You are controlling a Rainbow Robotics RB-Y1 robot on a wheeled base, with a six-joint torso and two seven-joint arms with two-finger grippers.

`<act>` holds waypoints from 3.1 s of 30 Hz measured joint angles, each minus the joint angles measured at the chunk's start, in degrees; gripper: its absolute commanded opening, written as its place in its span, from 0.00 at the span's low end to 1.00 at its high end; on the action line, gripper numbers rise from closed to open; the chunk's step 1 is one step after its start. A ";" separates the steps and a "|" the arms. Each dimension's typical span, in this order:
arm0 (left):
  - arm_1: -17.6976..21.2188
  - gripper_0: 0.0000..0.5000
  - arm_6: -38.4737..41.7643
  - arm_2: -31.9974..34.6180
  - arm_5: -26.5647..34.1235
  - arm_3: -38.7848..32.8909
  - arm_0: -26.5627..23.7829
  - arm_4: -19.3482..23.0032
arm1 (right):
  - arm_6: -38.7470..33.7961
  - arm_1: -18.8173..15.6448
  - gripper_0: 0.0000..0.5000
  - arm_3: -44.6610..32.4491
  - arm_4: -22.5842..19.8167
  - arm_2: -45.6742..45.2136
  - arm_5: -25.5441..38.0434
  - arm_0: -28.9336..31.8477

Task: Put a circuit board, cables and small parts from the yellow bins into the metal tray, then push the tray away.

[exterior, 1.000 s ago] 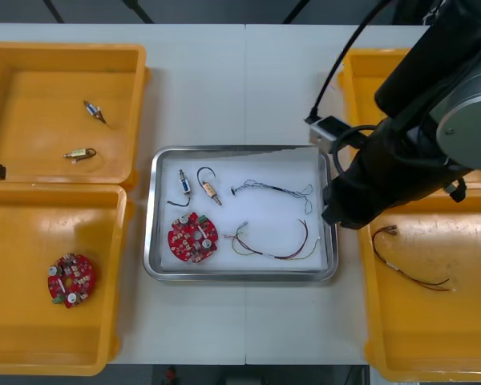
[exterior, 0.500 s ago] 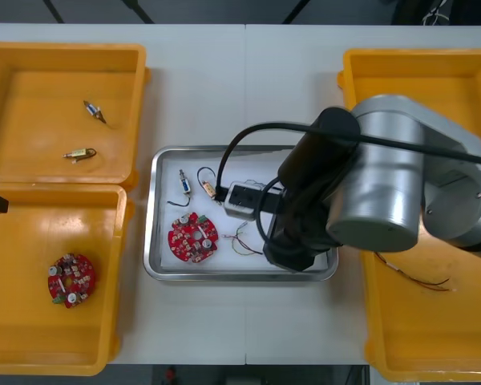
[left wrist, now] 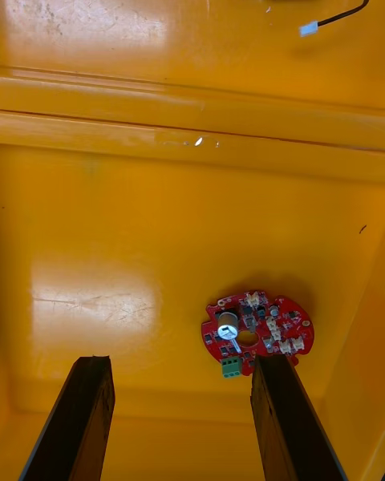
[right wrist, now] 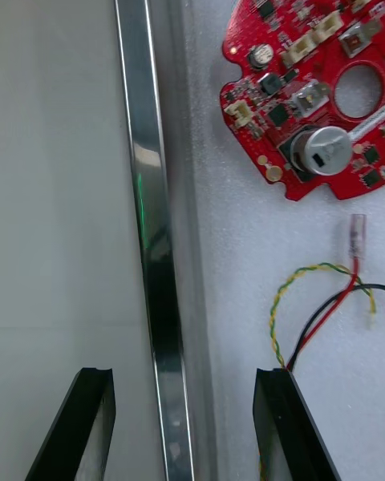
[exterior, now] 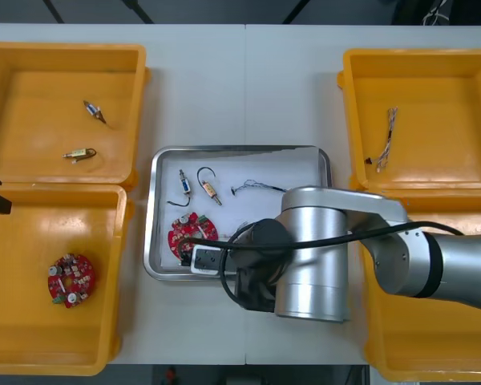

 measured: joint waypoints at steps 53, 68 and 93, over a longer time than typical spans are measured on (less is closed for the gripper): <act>0.00 1.00 0.00 0.00 0.00 -0.31 0.00 -0.07 | 5.33 4.53 0.00 18.81 4.36 4.36 -5.37 -14.90; 0.00 1.00 0.00 0.00 0.01 -0.33 0.00 -0.08 | 12.81 4.53 0.00 34.42 2.95 4.38 -18.88 -21.52; 0.00 1.00 0.00 0.00 0.01 -0.35 0.00 -0.08 | 18.28 6.74 0.00 55.71 2.96 4.40 -39.60 -27.72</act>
